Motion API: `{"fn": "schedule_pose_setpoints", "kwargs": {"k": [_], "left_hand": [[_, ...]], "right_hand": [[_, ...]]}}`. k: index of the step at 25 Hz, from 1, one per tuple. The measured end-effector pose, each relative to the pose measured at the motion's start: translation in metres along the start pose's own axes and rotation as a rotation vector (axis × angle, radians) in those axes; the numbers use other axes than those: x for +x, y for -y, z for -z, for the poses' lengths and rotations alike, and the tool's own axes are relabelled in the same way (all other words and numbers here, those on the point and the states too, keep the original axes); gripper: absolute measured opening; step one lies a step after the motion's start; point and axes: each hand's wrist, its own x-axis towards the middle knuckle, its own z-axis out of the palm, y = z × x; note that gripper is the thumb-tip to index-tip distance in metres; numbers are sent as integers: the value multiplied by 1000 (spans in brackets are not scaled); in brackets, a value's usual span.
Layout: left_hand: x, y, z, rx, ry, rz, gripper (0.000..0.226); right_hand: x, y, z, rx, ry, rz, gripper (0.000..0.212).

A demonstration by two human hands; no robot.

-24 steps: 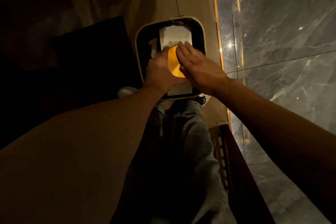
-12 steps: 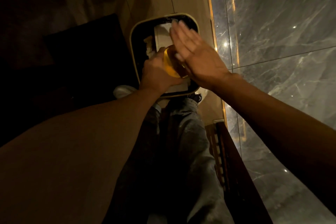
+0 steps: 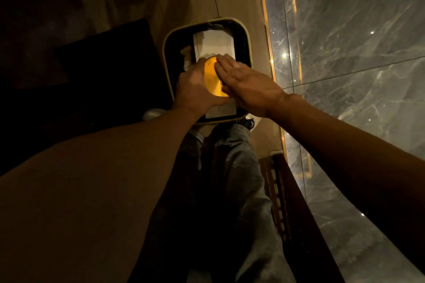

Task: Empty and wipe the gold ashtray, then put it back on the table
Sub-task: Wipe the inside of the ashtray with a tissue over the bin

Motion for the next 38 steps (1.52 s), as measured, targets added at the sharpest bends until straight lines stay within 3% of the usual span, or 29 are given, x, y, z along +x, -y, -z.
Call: {"fn": "schedule_pose_setpoints", "kwargs": {"k": [3,7,10,14,18,22,24,29,33,36,38], "left_hand": [[0,1,1,-26,-11,-8,88],[3,-2,1,-5,-13,-18,87],[5,-2,0,-3,-15,-64,82],[4,-3,-1,1,5,-29,85],[5,-5,1,-8,9,-40,82],[3,-5,3,26,11,-10,92],[-2,-3,5,47,10,-10,93],[6,-8,9,36,31,-9,95],[3,-5,9,72,60,-16,98],[-2,-3,9,11,37,-27,95],[-1,-3,9,24,50,-5,90]], "right_hand": [[2,9,5,15,-196,-25,55],[3,7,-5,11,-61,25,55],[8,10,3,17,-217,-37,54],[4,5,-1,4,-49,18,57],[5,9,10,12,-297,-32,55],[1,-5,-5,3,56,-1,58],[4,-5,-3,27,24,-24,57],[0,5,7,20,-310,-50,55],[0,3,1,61,-24,-7,58],[6,9,10,19,-229,-3,55],[9,9,9,22,-164,10,55]]}}
